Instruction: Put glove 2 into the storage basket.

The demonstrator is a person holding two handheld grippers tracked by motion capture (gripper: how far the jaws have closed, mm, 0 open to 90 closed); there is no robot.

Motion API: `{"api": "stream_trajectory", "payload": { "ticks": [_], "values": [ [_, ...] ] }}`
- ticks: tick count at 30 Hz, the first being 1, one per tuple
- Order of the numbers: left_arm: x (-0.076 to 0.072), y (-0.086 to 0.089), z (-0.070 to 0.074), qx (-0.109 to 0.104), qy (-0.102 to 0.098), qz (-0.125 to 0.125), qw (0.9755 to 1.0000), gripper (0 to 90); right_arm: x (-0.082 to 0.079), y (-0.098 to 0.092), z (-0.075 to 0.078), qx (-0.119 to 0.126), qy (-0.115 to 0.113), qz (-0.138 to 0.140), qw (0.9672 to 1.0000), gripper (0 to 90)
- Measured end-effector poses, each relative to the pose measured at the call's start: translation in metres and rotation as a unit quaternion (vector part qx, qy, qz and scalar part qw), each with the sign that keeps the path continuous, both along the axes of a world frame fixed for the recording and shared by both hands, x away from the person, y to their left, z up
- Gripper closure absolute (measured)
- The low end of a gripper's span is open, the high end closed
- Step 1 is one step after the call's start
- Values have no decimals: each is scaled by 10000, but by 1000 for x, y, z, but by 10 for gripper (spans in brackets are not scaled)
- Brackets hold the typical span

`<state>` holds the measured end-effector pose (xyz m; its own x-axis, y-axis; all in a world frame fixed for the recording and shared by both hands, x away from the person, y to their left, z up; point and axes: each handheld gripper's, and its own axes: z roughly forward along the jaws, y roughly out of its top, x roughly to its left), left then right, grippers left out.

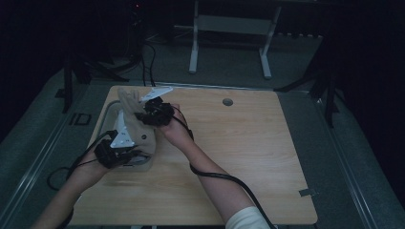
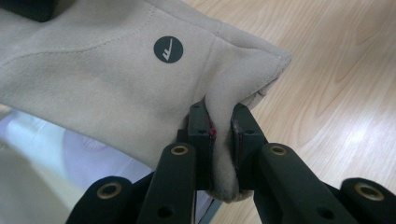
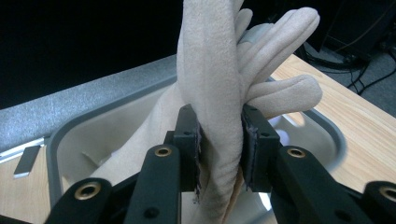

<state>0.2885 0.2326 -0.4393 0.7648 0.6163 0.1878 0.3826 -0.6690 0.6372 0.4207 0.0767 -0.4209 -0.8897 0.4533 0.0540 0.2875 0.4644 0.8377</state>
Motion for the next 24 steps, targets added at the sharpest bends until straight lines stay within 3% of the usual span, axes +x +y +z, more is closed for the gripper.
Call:
{"api": "stream_trajectory", "payload": {
  "ticks": [3,8,13,21,24],
  "values": [
    [-3,11,-1,-122,-32,91,9999,816,1,10,-1,68,84,29,9999,709],
    [-3,24,-6,-139,-63,236,9996,816,5,27,-4,66,125,104,9998,709],
    [1,30,-19,-117,73,374,9992,817,9,41,-14,-44,205,127,9997,709],
    [10,33,-31,-277,209,475,9983,816,21,45,-31,-181,382,49,9991,709],
    [11,31,-36,-278,265,468,9982,816,24,44,-41,-336,395,-8,9987,708]
  ]
}}
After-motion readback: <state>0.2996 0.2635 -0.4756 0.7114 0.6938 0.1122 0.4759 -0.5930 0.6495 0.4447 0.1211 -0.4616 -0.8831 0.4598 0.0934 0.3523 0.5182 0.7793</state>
